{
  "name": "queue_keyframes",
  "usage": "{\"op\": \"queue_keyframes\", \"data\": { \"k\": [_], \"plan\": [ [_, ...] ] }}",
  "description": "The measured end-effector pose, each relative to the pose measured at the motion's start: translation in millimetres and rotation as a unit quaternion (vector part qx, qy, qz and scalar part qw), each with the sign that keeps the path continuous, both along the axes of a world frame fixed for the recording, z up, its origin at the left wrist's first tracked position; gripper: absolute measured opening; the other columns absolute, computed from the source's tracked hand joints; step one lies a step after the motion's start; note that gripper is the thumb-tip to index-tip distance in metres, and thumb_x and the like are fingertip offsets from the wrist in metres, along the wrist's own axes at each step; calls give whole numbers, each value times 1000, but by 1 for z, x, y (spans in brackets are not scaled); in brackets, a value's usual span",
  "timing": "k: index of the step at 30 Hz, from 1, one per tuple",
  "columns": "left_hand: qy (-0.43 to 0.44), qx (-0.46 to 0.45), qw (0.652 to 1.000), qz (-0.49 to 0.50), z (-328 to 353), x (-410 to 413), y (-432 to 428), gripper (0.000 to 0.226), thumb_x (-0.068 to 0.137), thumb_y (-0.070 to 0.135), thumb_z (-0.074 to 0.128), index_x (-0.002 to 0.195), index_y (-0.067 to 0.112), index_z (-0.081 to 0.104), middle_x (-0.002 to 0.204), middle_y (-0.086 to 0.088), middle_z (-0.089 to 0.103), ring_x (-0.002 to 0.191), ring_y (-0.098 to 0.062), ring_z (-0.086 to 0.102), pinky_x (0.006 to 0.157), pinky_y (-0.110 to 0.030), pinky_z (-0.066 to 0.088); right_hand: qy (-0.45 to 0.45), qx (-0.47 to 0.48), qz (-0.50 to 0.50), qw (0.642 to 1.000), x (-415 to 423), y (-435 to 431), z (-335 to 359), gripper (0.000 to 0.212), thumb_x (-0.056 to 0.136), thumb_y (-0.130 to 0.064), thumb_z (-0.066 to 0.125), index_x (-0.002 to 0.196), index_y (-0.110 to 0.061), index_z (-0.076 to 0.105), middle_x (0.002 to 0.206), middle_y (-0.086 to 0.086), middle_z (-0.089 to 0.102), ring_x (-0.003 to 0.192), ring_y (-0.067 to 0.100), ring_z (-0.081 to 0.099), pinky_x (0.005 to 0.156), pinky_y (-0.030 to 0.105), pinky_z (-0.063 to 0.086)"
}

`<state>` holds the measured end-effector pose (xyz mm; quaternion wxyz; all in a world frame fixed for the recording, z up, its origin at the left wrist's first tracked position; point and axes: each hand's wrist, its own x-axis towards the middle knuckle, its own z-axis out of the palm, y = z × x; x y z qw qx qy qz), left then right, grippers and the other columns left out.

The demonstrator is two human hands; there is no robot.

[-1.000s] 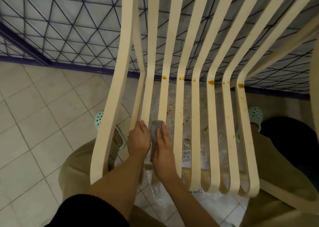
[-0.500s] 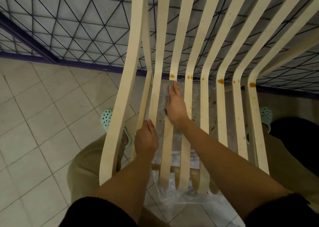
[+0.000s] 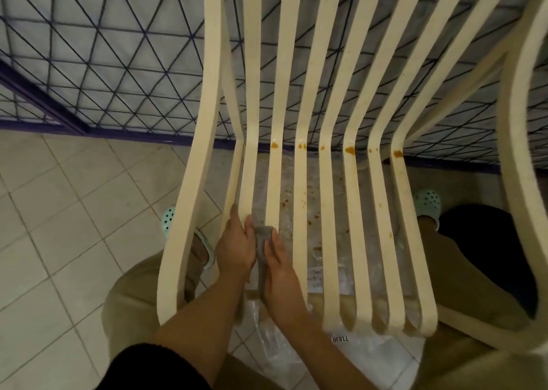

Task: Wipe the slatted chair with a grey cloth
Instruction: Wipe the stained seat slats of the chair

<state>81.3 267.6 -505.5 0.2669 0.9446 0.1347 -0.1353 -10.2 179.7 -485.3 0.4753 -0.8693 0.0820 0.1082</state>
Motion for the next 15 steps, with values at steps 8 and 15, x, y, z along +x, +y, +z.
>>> {"op": "queue_keyframes", "data": {
  "k": [8,15],
  "plan": [
    [-13,-2,995,-103,11,53,-12,61,104,34,30,156,26,-1,143,-12,41,100,-34,59,80,-44,52,-36,19,-39,998,32,-48,38,41,100,-7,47,139,-16,53,116,6,68,94,7,62,89,14,50],
    [-29,19,994,-107,-3,47,-17,59,104,42,24,155,33,-5,141,-5,44,94,-30,62,64,-32,41,-119,-19,-33,992,139,-88,39,23,95,-9,59,117,-11,67,113,-7,47,105,4,52,103,21,44]
  ]
}}
